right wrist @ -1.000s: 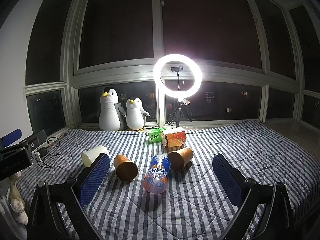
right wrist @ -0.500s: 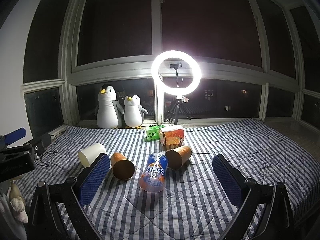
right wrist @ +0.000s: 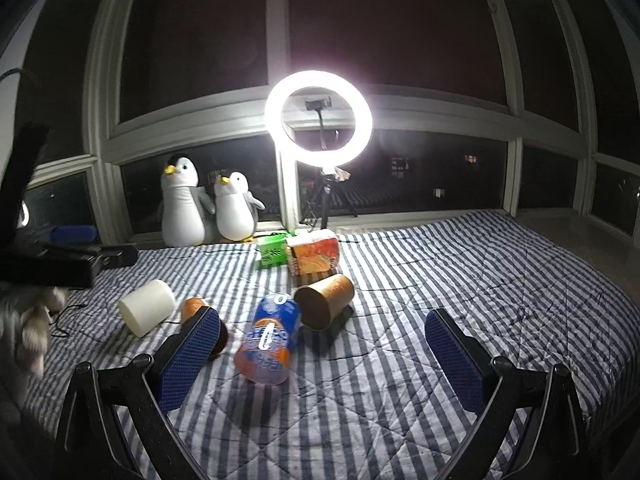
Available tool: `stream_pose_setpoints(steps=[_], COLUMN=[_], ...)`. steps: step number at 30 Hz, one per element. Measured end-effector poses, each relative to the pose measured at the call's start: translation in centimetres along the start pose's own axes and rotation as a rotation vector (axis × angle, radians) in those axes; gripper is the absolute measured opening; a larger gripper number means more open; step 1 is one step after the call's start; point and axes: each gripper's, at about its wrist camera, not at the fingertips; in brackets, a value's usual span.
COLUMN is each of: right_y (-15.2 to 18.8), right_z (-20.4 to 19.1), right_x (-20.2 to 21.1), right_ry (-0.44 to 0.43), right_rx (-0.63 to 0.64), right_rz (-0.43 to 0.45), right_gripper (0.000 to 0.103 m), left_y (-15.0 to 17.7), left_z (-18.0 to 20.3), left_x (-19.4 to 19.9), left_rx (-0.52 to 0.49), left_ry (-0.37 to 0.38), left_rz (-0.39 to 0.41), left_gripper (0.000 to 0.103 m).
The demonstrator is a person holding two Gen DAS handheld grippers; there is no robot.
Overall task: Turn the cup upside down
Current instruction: 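Reach the left tool to the orange-labelled wrapped cup and grasp it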
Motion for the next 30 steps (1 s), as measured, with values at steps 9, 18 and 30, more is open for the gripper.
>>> stream_pose_setpoints(steps=[9, 18, 30], right_y=[-1.8, -3.3, -5.3], right_z=[3.6, 8.4, 14.1], right_x=[-4.2, -7.0, -8.4], right_ry=[0.073, 0.174, 0.255], right_rx=[-0.056, -0.099, -0.183], right_rz=[-0.050, -0.134, -0.172], right_gripper=[0.101, 0.101, 0.101], left_y=[-8.6, -14.9, -18.8], left_z=[1.7, 4.6, 7.0], left_x=[-12.9, -25.6, -36.9], left_rx=[-0.155, -0.254, -0.397], left_ry=[0.191, 0.283, 0.299], left_rz=[-0.163, -0.285, -0.445], left_gripper=[0.102, 0.101, 0.101])
Point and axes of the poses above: each gripper's, at about its wrist camera, not at the fingertips, and x roughly against the way its jaws point, z to its right, y to its underside, and after that the axes turned 13 degrees about -x, right-handed
